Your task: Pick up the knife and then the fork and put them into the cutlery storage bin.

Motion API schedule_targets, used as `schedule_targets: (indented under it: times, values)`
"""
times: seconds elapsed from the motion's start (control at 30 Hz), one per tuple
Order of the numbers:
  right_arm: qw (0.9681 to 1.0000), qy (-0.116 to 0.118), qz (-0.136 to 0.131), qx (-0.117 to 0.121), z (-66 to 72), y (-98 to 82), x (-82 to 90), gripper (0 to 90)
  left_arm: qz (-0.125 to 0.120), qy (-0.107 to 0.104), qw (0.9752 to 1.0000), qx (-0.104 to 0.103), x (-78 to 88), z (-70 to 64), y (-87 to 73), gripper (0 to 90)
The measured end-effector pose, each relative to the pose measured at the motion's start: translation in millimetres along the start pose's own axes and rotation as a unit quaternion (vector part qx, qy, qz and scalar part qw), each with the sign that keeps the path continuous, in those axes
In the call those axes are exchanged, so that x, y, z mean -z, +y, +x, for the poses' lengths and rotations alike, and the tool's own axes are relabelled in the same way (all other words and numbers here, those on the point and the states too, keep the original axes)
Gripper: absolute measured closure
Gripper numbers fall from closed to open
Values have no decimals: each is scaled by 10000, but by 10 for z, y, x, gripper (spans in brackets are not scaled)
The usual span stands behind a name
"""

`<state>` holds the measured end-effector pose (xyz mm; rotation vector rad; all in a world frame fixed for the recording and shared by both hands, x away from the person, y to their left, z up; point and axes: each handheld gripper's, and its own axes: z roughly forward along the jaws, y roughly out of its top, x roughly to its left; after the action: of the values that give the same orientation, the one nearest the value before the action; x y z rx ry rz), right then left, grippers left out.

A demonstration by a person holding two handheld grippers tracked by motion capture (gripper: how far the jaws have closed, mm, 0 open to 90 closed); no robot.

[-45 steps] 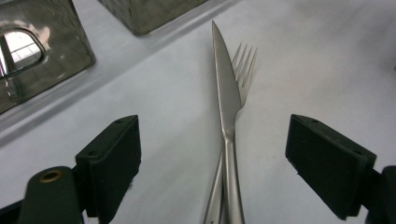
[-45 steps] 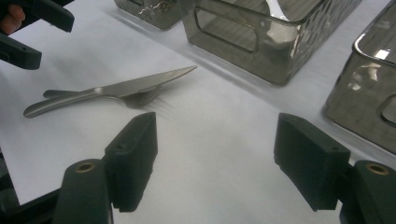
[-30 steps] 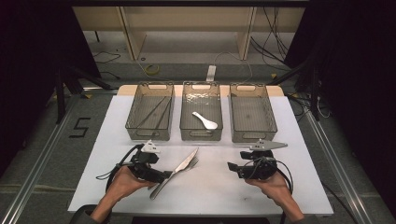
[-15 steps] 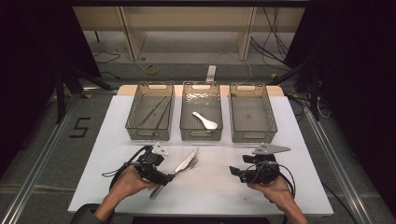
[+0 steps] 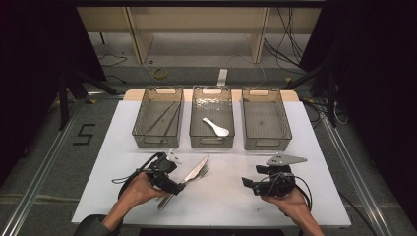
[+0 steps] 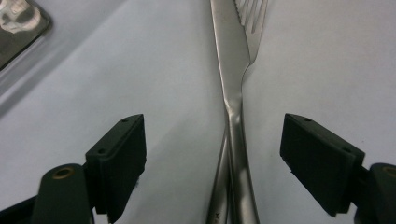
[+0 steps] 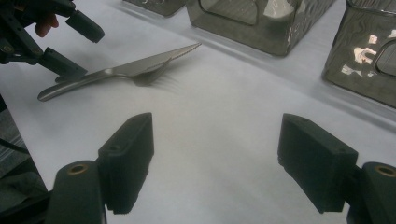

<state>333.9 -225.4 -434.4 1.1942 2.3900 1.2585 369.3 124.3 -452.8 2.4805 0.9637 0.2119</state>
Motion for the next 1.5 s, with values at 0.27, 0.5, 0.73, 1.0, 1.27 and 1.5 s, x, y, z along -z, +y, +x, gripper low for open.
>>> schedule_targets:
  times: [0.27,0.5,0.73,1.0,1.27,1.5]
  values:
    - [10000,5,34,44,3,-2,-11,278,220,2,9997,-50,-72,9,43,264]
    - [10000,-25,60,58,0,-6,-9,278,400,39,9990,-198,-111,-17,84,337]
    - [9999,-17,97,110,21,-3,-21,279,560,13,9980,-308,-139,-37,83,411]
    - [9999,1,119,123,20,-6,-24,281,777,-71,9961,-402,-184,-42,80,538]
    - [9998,6,176,115,15,-13,-40,282,764,-195,9962,-375,-179,-16,87,708]
    - [9998,6,179,108,7,-13,-44,284,735,-350,9964,-233,-171,29,79,780]
